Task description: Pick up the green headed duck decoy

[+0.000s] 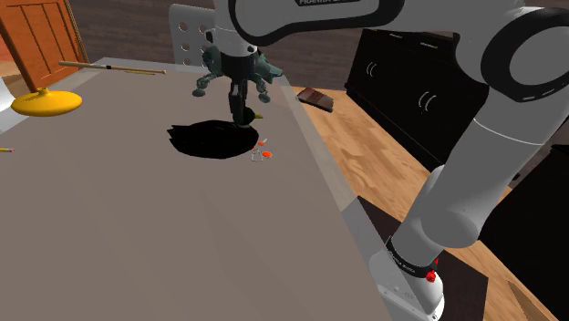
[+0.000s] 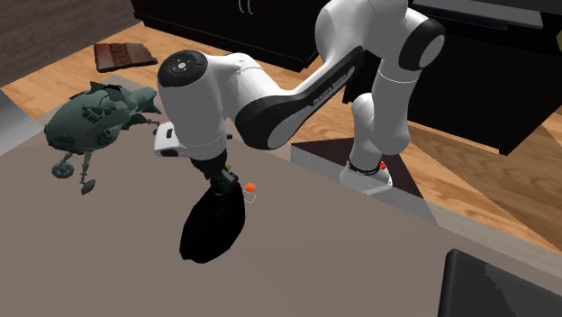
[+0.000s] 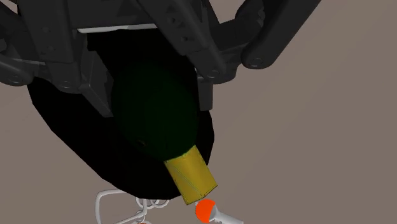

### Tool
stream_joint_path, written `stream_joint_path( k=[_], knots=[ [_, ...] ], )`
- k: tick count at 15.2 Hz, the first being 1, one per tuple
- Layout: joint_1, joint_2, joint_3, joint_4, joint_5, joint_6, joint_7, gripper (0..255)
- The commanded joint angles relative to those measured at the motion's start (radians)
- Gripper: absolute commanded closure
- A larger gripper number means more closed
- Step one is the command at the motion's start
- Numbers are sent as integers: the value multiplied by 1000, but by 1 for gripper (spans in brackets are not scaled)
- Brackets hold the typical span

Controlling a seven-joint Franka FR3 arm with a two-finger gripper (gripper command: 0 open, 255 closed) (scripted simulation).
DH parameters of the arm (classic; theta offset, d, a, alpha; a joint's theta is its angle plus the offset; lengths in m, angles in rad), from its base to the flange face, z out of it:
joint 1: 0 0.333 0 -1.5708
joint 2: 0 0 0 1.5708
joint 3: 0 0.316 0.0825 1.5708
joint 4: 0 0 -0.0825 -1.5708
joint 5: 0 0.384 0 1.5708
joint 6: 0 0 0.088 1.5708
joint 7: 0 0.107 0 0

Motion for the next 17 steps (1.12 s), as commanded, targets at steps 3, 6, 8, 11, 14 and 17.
stream_joint_path(
  k=[3,6,8,11,14,17],
  knots=[
    [0,0,0,-3,0,2,1,255],
    [0,-1,0,-3,0,2,1,255],
    [0,1,0,-2,0,2,1,255],
    [1,2,1,41,0,-38,-3,255],
    [2,6,2,86,0,-79,-7,255],
    [3,13,3,134,-2,-121,-11,255]
  ],
)
